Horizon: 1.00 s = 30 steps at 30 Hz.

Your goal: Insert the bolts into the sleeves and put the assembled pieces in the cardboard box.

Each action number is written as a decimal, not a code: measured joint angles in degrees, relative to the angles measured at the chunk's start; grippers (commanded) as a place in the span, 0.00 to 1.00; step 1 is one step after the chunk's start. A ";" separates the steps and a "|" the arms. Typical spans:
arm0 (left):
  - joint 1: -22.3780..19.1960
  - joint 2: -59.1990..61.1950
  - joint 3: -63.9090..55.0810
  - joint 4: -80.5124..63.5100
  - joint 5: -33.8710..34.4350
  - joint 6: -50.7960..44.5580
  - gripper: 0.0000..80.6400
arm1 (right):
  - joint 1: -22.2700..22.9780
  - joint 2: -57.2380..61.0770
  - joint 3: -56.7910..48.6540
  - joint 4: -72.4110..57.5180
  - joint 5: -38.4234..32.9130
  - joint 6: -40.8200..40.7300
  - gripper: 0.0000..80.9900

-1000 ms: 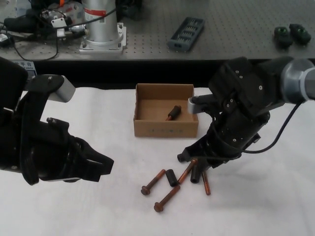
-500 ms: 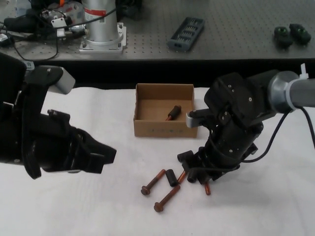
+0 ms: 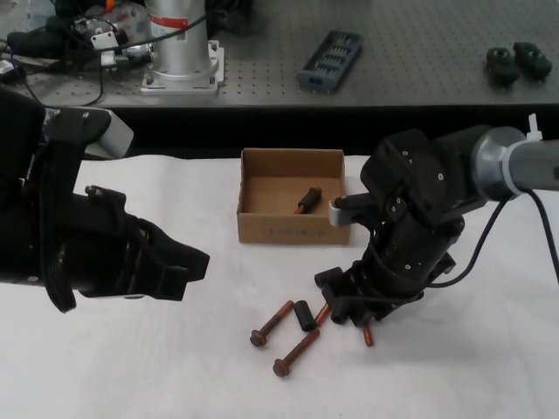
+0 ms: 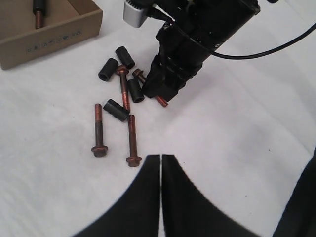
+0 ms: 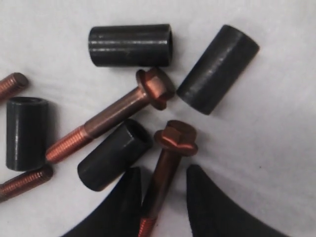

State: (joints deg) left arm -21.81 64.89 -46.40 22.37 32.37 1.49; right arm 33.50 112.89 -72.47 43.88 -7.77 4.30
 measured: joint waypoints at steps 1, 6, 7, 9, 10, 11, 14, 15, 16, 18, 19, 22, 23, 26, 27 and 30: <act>0.00 0.00 0.00 0.00 0.00 0.00 0.01 | 0.00 0.29 -0.48 -0.35 0.03 0.00 0.23; 0.00 0.00 0.00 0.00 -0.20 0.00 0.01 | 0.00 0.73 -2.23 0.62 -0.34 -0.14 0.02; 0.00 0.00 0.00 0.00 -0.48 0.00 0.01 | 0.00 0.85 -2.64 1.16 -0.61 -0.44 0.03; 0.00 0.00 0.00 -0.04 -1.01 0.00 0.01 | 0.00 0.74 -3.51 3.00 -0.95 -1.96 0.03; 0.00 0.00 0.00 -0.04 -1.60 0.00 0.01 | 0.00 0.46 -3.71 3.99 -0.98 -2.62 0.03; 0.00 0.00 0.00 -0.16 -1.75 0.00 0.01 | 0.00 0.09 -3.77 5.41 -0.96 -3.57 0.03; 0.00 0.00 0.00 -0.20 -1.73 0.00 0.01 | 0.00 -1.10 -3.74 9.18 -1.00 -5.43 0.03; 0.00 0.00 0.00 -0.20 -1.73 0.00 0.01 | 0.00 -1.75 -3.74 10.92 -1.00 -6.52 0.03; 0.00 0.00 0.00 -0.20 -1.73 -1.08 0.01 | 0.00 -2.77 -3.27 12.22 -1.00 -7.33 0.03; -0.15 0.00 0.00 -0.20 -3.93 -3.79 0.01 | 0.00 -4.06 -2.61 13.13 -1.12 -7.95 0.03; -0.35 0.00 0.00 -0.20 -5.09 -4.80 0.01 | 0.00 -5.46 -1.91 13.62 -1.18 -8.27 0.03; -1.47 0.00 0.00 -0.20 -8.17 -6.00 0.01 | 0.00 -10.48 2.11 14.33 -1.25 -8.79 0.03; -2.23 0.00 0.00 -0.20 -8.86 -6.25 0.01 | 0.00 -12.49 3.81 14.48 -1.23 -8.98 0.03; -5.41 0.00 0.00 -0.20 -11.10 -6.66 0.01 | 0.00 -18.88 8.72 15.00 -1.23 -9.07 0.03; -6.52 0.00 0.00 -0.20 -11.30 -6.63 0.01 | 0.00 -21.16 10.33 15.14 -1.23 -9.07 0.03; -8.99 0.67 0.00 -0.20 -12.91 -6.42 0.05 | 0.00 -28.28 14.13 15.42 -1.28 -9.07 0.03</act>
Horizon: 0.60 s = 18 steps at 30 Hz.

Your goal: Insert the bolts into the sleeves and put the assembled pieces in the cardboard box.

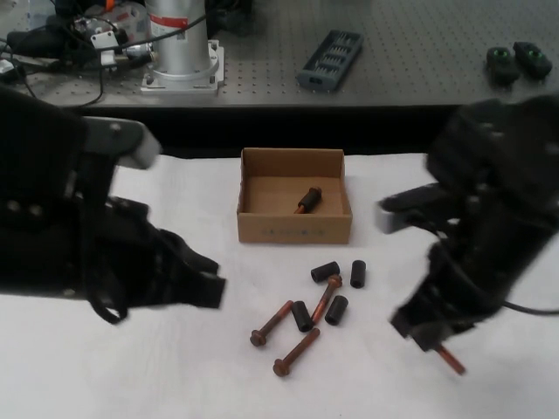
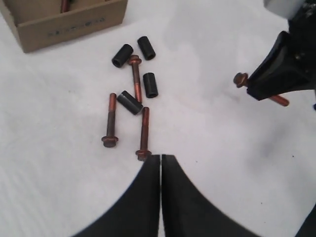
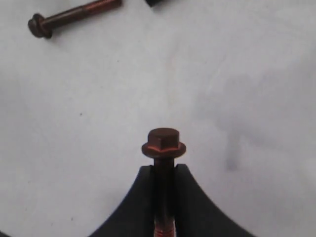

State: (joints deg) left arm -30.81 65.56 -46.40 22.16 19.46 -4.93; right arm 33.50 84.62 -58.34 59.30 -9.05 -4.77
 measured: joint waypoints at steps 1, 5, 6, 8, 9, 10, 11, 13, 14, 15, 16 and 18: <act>-0.46 0.47 0.00 0.00 -0.11 0.06 0.09 | 0.00 -0.45 0.22 0.11 0.00 0.00 0.03; -1.49 3.62 0.00 -0.73 -0.17 1.32 0.32 | 0.00 -10.95 4.43 1.86 0.45 0.00 0.03; -1.62 4.89 0.00 -1.00 -0.17 1.50 0.38 | 0.00 -14.85 5.68 3.13 1.48 0.00 0.03; -1.70 6.43 0.00 -1.55 -0.17 1.57 0.43 | 0.00 -17.92 6.16 4.88 2.55 0.00 0.03; -1.68 8.50 0.00 -1.70 -0.27 1.31 0.43 | 0.00 -19.42 6.24 5.72 3.04 0.00 0.03; -1.68 9.73 0.00 -2.10 -0.36 0.59 0.43 | 0.00 -21.93 6.34 7.00 3.40 0.00 0.03; -1.78 10.97 0.00 -2.36 -0.40 -0.32 0.42 | 0.00 -23.00 6.33 7.62 3.55 0.00 0.03; -2.02 13.28 -0.52 -2.65 -0.38 -2.27 0.39 | 0.00 -24.78 6.33 8.39 3.69 0.00 0.03; -2.24 14.58 -1.02 -2.66 -0.49 -3.23 0.38 | 0.00 -25.61 6.33 8.67 3.72 0.00 0.03; -2.51 15.91 -1.50 -2.66 -0.44 -4.07 0.36 | 0.00 -26.30 6.33 8.79 3.72 0.00 0.03; -2.91 17.18 -2.11 -2.66 -0.64 -4.84 0.35 | 0.00 -26.74 6.33 8.77 3.72 0.00 0.03; -3.95 19.58 -3.86 -2.70 -1.34 -5.58 0.35 | 0.00 -27.26 6.33 8.92 3.72 0.00 0.03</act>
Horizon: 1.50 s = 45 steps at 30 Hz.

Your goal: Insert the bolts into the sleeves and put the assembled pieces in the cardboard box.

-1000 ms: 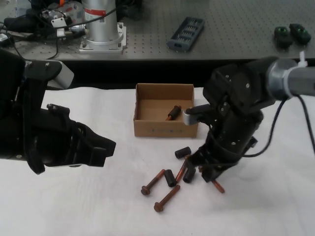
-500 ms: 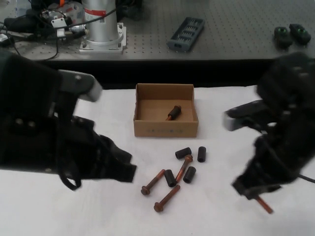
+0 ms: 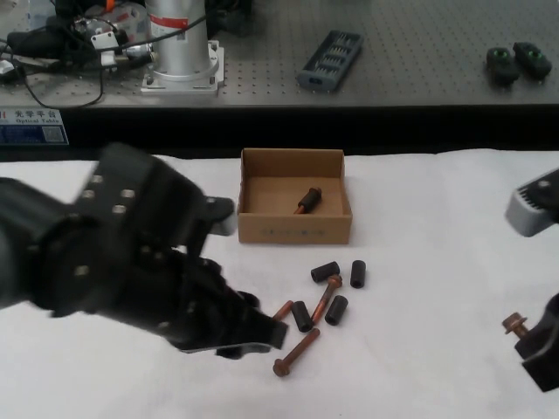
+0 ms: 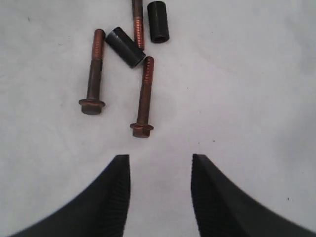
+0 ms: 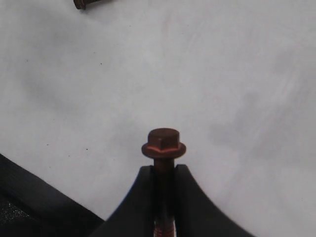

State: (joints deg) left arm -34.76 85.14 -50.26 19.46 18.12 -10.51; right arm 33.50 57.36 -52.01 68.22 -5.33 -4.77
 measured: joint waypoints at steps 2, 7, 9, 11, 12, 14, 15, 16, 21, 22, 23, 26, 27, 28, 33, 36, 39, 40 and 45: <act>-0.92 2.59 -2.04 -0.76 -0.35 0.38 0.35 | 0.00 0.02 0.00 0.26 0.00 0.00 0.03; -1.57 9.80 -9.18 -5.33 -0.43 13.48 0.35 | 0.00 0.02 0.00 0.59 0.00 0.00 0.03; -1.57 12.21 -11.95 -5.78 -0.55 20.56 0.35 | 0.00 0.02 0.00 0.59 0.00 0.00 0.03; -1.57 13.49 -13.33 -6.01 -0.63 24.14 0.35 | 0.00 0.02 0.00 0.59 0.00 -0.24 0.03; -1.57 14.71 -14.68 -6.04 -0.61 27.71 0.35 | 0.00 0.02 0.00 0.59 0.00 -0.50 0.03; -1.57 16.93 -17.20 -6.27 -1.02 32.86 0.35 | 0.00 0.02 0.00 0.59 0.00 -1.07 0.03; -1.57 18.18 -18.38 -6.22 -1.57 34.70 0.35 | 0.00 0.02 0.00 0.59 0.00 -1.32 0.03; -1.57 19.45 -19.58 -6.36 -1.93 36.04 0.35 | 0.00 0.02 0.00 0.59 0.00 -1.43 0.03; -1.57 25.97 -24.59 -6.37 -3.23 40.96 0.35 | 0.00 0.02 0.00 0.59 0.00 -1.65 0.03; -1.57 27.28 -25.53 -6.37 -3.39 41.50 0.35 | 0.00 0.02 0.00 0.59 0.00 -1.65 0.03; -1.57 27.51 -25.70 -6.37 -3.39 41.50 0.35 | 0.00 0.02 0.00 0.59 0.00 -1.65 0.03; -1.57 30.72 -28.19 -6.22 -3.91 42.65 0.35 | 0.00 0.02 0.00 0.59 0.00 -1.65 0.03; -1.57 31.58 -28.85 -6.02 -4.29 43.20 0.35 | 0.00 0.02 0.00 0.59 0.00 -1.65 0.03; -1.57 32.55 -29.63 -5.74 -4.84 43.97 0.35 | 0.00 0.02 0.00 0.59 0.00 -1.65 0.03; -0.86 35.15 -33.12 -5.04 -7.70 46.47 0.35 | 0.00 0.02 0.00 0.59 0.00 -1.65 0.03; -0.22 35.29 -33.50 -5.04 -8.19 46.55 0.35 | 0.00 0.02 0.00 0.59 0.00 -1.65 0.03; 0.14 35.29 -33.46 -5.04 -8.51 46.55 0.35 | 0.00 0.02 0.00 0.59 0.00 -1.65 0.03; 0.29 35.29 -33.57 -5.04 -8.59 46.55 0.35 | 0.00 0.02 0.00 0.59 0.00 -1.65 0.03; 0.45 35.51 -33.97 -3.58 -9.31 46.62 0.35 | 0.00 0.02 0.00 0.59 0.00 -1.65 0.03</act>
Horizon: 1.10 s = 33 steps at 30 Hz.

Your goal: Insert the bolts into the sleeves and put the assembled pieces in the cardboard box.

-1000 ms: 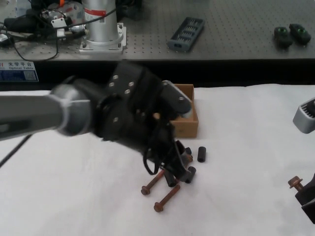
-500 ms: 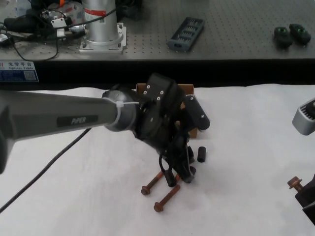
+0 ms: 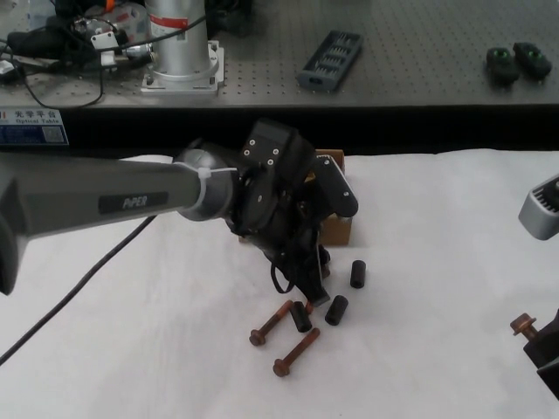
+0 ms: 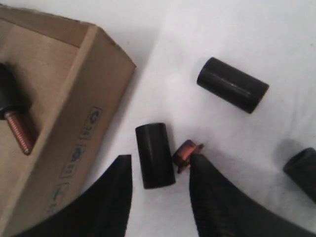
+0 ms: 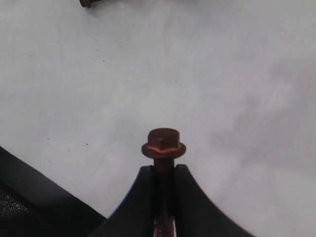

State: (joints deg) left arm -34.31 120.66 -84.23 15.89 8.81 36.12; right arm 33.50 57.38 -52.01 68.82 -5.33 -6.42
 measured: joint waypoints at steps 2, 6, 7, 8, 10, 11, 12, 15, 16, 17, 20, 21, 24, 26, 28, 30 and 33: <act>0.00 0.15 -0.44 0.44 0.00 0.00 0.35 | 0.00 0.00 0.00 0.00 0.00 0.00 0.03; 0.04 0.15 -0.85 0.66 0.00 0.45 0.35 | 0.00 0.00 0.00 0.00 0.00 0.00 0.03; 0.18 0.15 -0.81 0.66 -0.12 0.88 0.35 | 0.00 0.00 0.00 0.00 0.00 0.00 0.03; 0.23 0.15 -0.81 0.66 -0.33 1.22 0.35 | 0.00 0.00 0.00 0.00 0.00 0.00 0.03; 0.71 0.15 -0.81 0.66 -0.45 1.48 0.35 | 0.00 0.00 0.00 0.00 0.00 0.00 0.03; 0.96 0.15 -0.81 0.66 -0.45 1.48 0.35 | 0.00 0.00 0.00 0.00 0.00 0.00 0.03; 1.20 0.15 -0.81 0.66 -0.45 1.98 0.35 | 0.00 0.00 0.00 0.00 0.00 0.00 0.03; 1.87 0.15 -0.81 0.66 -0.78 3.71 0.35 | 0.00 0.00 0.00 0.00 0.00 0.00 0.03; 2.21 0.15 -0.81 0.66 -0.83 4.04 0.35 | 0.00 0.00 0.00 0.00 0.00 0.00 0.03; 2.28 0.15 -0.81 0.66 -0.80 4.04 0.35 | 0.00 0.00 0.00 0.00 0.00 0.00 0.03; 3.20 0.15 -0.81 0.66 -0.80 4.22 0.35 | 0.00 0.00 0.00 0.00 0.00 0.00 0.03; 3.84 0.15 -0.81 0.66 -0.80 4.29 0.35 | 0.00 0.00 0.00 0.00 0.00 0.00 0.03; 4.48 0.15 -0.94 0.66 0.47 4.42 0.35 | 0.00 0.26 0.00 0.00 0.00 0.00 0.03; 4.46 0.15 -0.94 0.66 1.10 4.42 0.35 | 0.00 0.74 0.00 0.00 0.00 0.00 0.03; 4.46 0.15 -0.94 0.66 1.98 4.42 0.35 | 0.00 1.13 0.00 0.00 0.00 0.00 0.03; 4.30 0.15 -0.94 0.66 2.60 4.42 0.35 | 0.00 1.13 0.00 0.00 0.00 0.00 0.03; 4.01 0.15 -0.94 0.66 3.00 4.00 0.35 | 0.00 1.13 0.00 0.00 0.00 0.00 0.03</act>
State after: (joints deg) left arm -30.29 120.81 -85.17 16.55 11.81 40.11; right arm 33.50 58.51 -52.01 68.82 -5.33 -6.42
